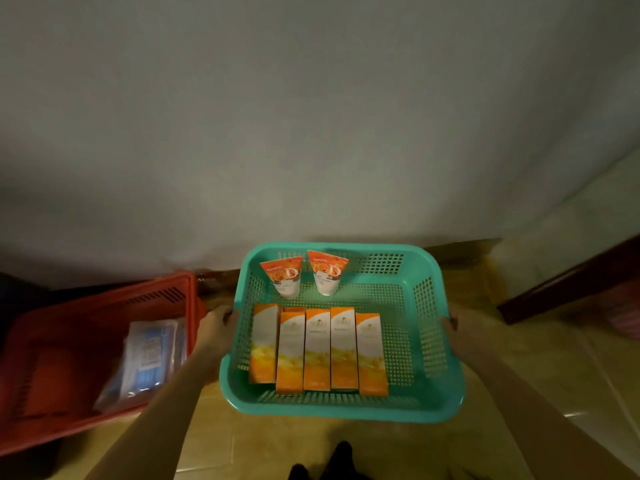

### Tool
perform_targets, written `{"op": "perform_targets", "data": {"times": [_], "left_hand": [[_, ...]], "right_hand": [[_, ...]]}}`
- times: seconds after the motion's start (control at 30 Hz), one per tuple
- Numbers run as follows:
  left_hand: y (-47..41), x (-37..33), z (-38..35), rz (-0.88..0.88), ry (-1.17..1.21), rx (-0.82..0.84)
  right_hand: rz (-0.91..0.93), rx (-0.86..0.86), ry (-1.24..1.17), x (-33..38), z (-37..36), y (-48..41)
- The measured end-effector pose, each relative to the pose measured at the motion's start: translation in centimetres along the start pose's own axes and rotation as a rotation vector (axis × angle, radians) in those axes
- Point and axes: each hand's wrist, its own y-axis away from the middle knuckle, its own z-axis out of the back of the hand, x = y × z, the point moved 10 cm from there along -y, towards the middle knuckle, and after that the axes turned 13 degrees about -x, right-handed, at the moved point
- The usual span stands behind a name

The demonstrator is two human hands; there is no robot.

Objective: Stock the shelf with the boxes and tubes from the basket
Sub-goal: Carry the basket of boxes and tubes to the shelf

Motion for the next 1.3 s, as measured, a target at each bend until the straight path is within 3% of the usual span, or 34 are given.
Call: {"op": "perform_targets", "data": {"times": [0.3,0.57,0.93,1.13,1.3], "left_hand": [[10.3,-15.4,15.5,-0.135,-0.102,0.084],[17.9,-26.3,18.6,-0.371,-0.111,0.259],[34.7,-35.3,12.8,-0.855,-0.205,0.584],[48.1,-33.7,9.3,-1.063,-0.285,0.853],[59.0,-29.8,8.7,-1.203,-0.332,0.974]], "right_hand": [[-0.135,-0.059,-0.014,4.1,22.7,12.9],[-0.279,-0.219,-0.144,0.2,34.3,24.2],[-0.719,-0.492,-0.153,-11.3,38.8,50.0],[-0.985,-0.640,-0.286,-16.5,36.9,66.7],[-1.178,-0.751,-0.323,-19.2,34.2,80.3]]}}
